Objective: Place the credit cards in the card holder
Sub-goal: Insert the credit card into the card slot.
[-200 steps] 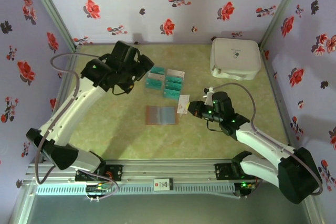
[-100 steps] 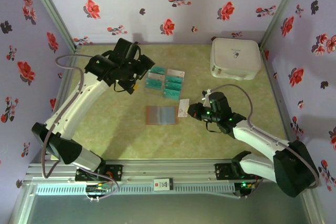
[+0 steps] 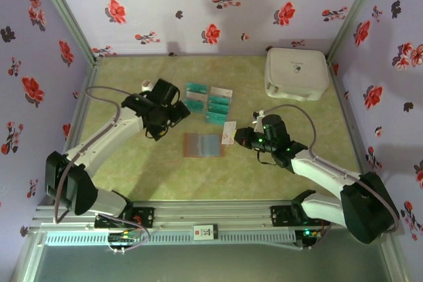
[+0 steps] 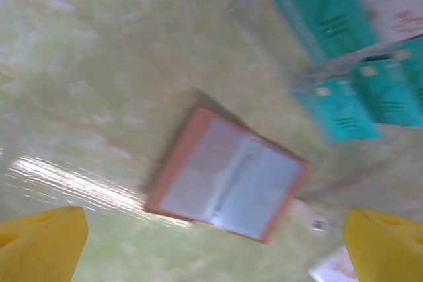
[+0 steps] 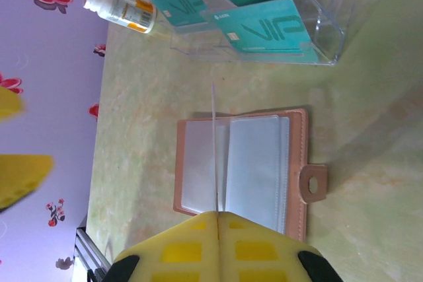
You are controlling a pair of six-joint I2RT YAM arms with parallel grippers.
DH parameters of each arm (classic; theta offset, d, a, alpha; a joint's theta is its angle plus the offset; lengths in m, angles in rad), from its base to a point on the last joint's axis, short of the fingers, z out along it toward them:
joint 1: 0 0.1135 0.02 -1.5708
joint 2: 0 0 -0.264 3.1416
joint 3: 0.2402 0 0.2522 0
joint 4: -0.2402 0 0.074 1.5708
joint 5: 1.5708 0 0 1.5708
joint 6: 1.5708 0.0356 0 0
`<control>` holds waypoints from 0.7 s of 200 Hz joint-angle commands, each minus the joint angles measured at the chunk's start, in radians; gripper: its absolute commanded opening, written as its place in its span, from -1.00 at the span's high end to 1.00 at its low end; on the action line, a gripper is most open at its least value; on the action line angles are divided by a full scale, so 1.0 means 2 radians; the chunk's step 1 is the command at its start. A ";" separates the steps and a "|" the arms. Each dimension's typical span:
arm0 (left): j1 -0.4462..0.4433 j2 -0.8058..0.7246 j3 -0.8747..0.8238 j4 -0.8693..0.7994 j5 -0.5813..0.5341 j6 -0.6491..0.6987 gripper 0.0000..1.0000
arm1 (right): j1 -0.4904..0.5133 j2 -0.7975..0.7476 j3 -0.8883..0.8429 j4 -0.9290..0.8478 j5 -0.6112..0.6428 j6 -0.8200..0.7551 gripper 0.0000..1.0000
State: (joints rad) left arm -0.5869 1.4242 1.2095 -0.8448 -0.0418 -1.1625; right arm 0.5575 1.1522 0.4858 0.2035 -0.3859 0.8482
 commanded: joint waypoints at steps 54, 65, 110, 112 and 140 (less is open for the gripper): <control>0.004 -0.065 -0.132 0.131 0.004 0.211 -0.99 | 0.073 0.063 0.012 0.104 0.051 0.014 1.00; 0.004 -0.069 -0.149 0.155 0.019 0.236 -0.99 | 0.085 0.081 0.016 0.123 0.058 0.020 1.00; 0.002 -0.046 -0.166 0.169 0.031 0.304 -0.99 | 0.123 0.146 0.026 0.189 0.083 0.039 1.00; 0.002 -0.045 -0.166 0.170 0.032 0.305 -0.99 | 0.123 0.147 0.026 0.192 0.084 0.039 1.00; -0.007 -0.018 -0.163 0.172 0.030 0.319 -0.98 | 0.123 0.150 0.007 0.215 0.103 0.043 1.00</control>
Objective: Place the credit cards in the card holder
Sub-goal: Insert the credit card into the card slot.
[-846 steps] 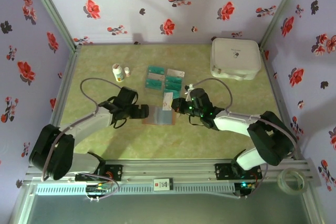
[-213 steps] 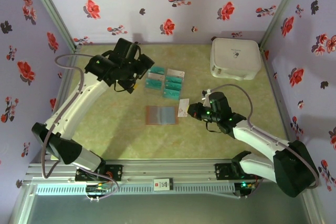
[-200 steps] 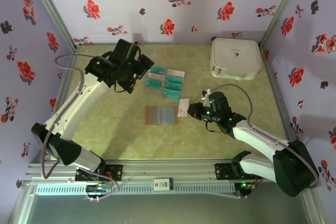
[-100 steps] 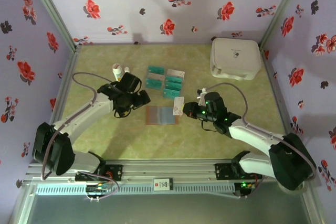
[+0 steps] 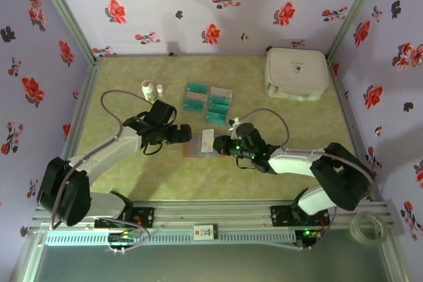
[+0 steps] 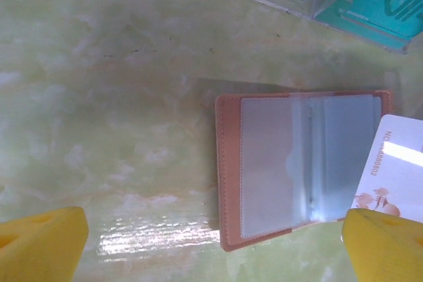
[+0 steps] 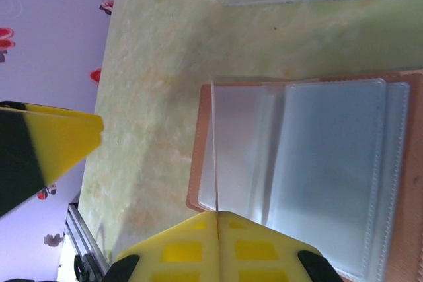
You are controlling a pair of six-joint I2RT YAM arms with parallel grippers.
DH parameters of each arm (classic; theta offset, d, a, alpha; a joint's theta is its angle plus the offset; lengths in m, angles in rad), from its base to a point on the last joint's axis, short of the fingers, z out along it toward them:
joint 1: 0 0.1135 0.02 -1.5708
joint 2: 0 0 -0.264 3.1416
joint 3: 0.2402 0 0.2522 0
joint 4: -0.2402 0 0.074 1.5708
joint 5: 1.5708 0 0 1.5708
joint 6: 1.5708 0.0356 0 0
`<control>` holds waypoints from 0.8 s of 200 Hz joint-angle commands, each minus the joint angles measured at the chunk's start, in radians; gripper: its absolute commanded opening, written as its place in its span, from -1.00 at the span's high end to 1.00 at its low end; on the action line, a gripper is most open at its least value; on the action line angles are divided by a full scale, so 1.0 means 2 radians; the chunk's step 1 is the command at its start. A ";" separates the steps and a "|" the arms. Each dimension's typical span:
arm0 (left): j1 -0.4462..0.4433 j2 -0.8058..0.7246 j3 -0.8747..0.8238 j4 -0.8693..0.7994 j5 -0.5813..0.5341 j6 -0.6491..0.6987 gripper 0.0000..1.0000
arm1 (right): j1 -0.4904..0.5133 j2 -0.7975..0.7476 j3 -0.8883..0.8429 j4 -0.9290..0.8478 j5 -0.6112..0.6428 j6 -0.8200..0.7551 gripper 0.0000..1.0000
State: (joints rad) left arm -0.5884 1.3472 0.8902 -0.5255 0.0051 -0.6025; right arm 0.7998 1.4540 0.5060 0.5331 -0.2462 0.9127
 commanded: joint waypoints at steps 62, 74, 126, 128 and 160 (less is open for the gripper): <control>-0.031 0.069 0.002 0.027 -0.028 0.062 -0.99 | 0.001 -0.021 -0.032 0.049 0.058 0.011 1.00; -0.037 0.077 0.004 0.028 -0.041 0.066 -0.99 | 0.002 -0.020 -0.034 0.051 0.058 0.011 1.00; -0.046 0.099 -0.003 0.034 -0.076 0.069 -0.99 | -0.004 0.005 -0.042 0.089 0.046 0.022 1.00; -0.046 0.100 -0.003 0.035 -0.077 0.069 -0.99 | -0.005 0.007 -0.042 0.092 0.046 0.022 1.00; -0.046 0.111 -0.011 0.039 -0.086 0.070 -0.99 | -0.007 0.031 -0.044 0.124 0.034 0.033 1.00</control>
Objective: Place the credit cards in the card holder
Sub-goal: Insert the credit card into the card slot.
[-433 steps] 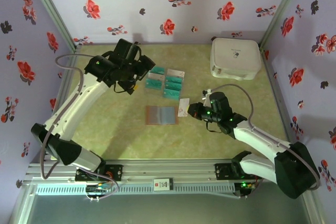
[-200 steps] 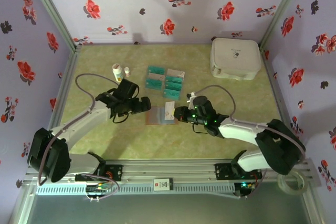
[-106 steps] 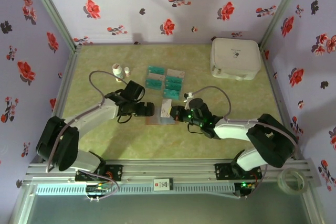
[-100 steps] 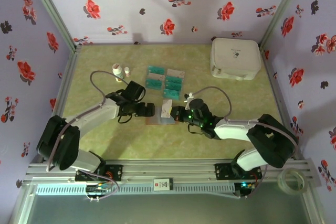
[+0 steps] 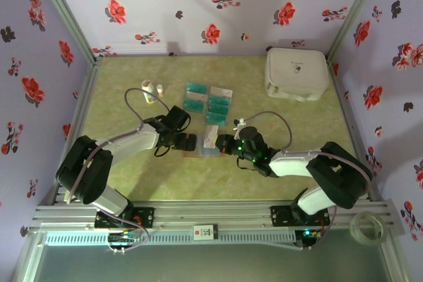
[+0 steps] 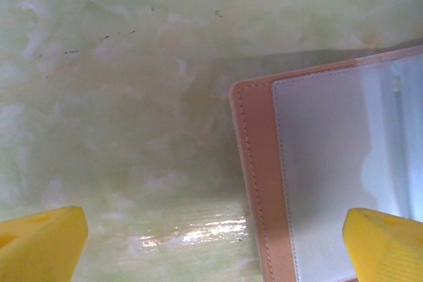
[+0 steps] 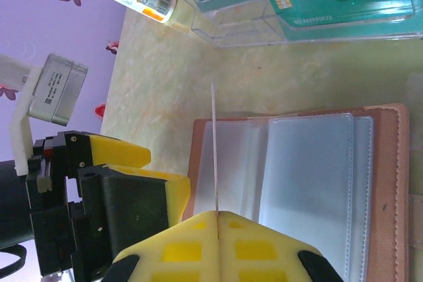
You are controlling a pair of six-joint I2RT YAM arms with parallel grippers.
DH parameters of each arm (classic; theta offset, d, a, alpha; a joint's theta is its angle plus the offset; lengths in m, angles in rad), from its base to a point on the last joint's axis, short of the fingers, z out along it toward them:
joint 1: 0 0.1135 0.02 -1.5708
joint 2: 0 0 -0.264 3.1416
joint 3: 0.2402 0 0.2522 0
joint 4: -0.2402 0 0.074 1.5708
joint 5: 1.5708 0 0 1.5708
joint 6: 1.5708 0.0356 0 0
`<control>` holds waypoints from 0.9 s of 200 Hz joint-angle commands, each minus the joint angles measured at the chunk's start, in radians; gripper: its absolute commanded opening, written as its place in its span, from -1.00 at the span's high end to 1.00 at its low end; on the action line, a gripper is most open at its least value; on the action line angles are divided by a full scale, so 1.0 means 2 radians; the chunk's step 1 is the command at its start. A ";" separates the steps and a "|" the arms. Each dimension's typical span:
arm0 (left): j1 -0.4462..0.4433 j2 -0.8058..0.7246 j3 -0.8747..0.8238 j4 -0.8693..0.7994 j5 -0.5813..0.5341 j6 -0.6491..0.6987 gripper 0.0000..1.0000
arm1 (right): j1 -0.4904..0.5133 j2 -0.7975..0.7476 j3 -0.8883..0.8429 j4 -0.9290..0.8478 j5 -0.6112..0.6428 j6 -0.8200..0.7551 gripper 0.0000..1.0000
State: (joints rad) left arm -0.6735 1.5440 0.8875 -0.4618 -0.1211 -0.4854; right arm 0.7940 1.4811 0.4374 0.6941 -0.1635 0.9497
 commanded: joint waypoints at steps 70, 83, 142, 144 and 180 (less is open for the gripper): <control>-0.005 0.024 -0.031 0.014 -0.040 0.002 -0.99 | -0.005 0.056 -0.010 0.088 -0.015 0.026 1.00; -0.005 0.025 -0.033 0.014 -0.041 -0.003 -0.99 | -0.004 0.061 -0.011 0.094 -0.016 0.024 1.00; -0.005 0.025 -0.044 0.018 -0.043 -0.009 -0.99 | -0.005 0.084 -0.016 0.129 -0.018 0.018 1.00; -0.006 0.025 -0.044 0.018 -0.043 -0.009 -0.99 | -0.005 0.084 -0.016 0.131 -0.018 0.018 1.00; -0.006 0.028 -0.047 0.019 -0.045 -0.009 -0.98 | -0.005 0.105 -0.020 0.157 -0.023 0.020 1.00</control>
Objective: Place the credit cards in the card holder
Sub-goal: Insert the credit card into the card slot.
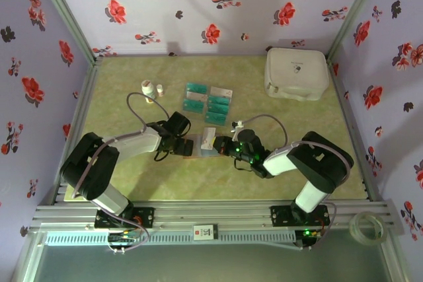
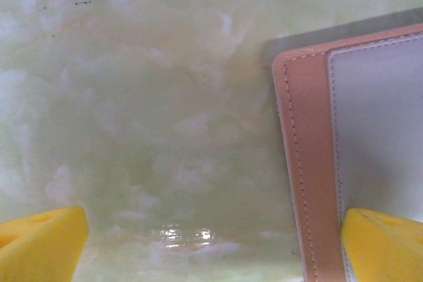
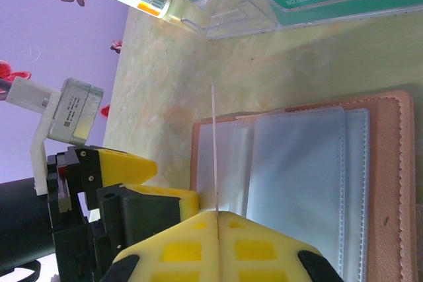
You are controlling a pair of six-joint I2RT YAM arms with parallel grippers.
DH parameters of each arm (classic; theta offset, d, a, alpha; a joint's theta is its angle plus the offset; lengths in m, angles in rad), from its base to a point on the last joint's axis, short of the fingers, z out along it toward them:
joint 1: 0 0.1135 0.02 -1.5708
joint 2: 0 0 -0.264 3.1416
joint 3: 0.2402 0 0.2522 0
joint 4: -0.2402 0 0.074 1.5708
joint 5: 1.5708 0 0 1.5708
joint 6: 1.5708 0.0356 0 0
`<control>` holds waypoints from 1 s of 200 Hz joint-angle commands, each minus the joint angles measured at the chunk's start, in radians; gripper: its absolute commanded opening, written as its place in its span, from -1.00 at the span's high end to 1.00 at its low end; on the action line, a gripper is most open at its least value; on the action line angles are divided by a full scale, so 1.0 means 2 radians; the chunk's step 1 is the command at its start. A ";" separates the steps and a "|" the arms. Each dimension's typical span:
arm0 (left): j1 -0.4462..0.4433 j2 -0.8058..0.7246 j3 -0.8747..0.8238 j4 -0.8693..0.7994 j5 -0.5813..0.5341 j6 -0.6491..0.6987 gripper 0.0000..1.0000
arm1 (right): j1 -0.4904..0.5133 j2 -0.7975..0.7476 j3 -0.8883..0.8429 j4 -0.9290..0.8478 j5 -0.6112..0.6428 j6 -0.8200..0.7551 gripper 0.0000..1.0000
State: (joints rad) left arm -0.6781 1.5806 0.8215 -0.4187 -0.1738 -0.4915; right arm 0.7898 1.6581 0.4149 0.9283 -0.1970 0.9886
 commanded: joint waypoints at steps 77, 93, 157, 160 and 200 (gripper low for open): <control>-0.004 0.012 -0.016 -0.001 -0.020 -0.007 -0.98 | -0.004 0.082 -0.016 0.125 -0.021 0.021 1.00; -0.004 0.011 -0.017 -0.002 -0.019 -0.007 -0.98 | -0.004 0.094 -0.017 0.139 -0.023 0.026 1.00; -0.004 0.013 -0.019 0.000 -0.020 -0.008 -0.98 | -0.004 0.120 -0.016 0.161 -0.039 0.036 1.00; -0.004 0.013 -0.018 0.000 -0.020 -0.008 -0.98 | -0.004 0.121 -0.015 0.161 -0.040 0.036 1.00; -0.004 0.017 -0.017 0.001 -0.020 -0.008 -0.98 | -0.004 0.127 -0.015 0.157 -0.052 0.039 1.00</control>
State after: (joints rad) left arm -0.6807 1.5806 0.8150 -0.4068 -0.1761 -0.4946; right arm 0.7853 1.8931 0.3908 1.2259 -0.2722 1.0569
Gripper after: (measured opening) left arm 0.992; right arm 0.046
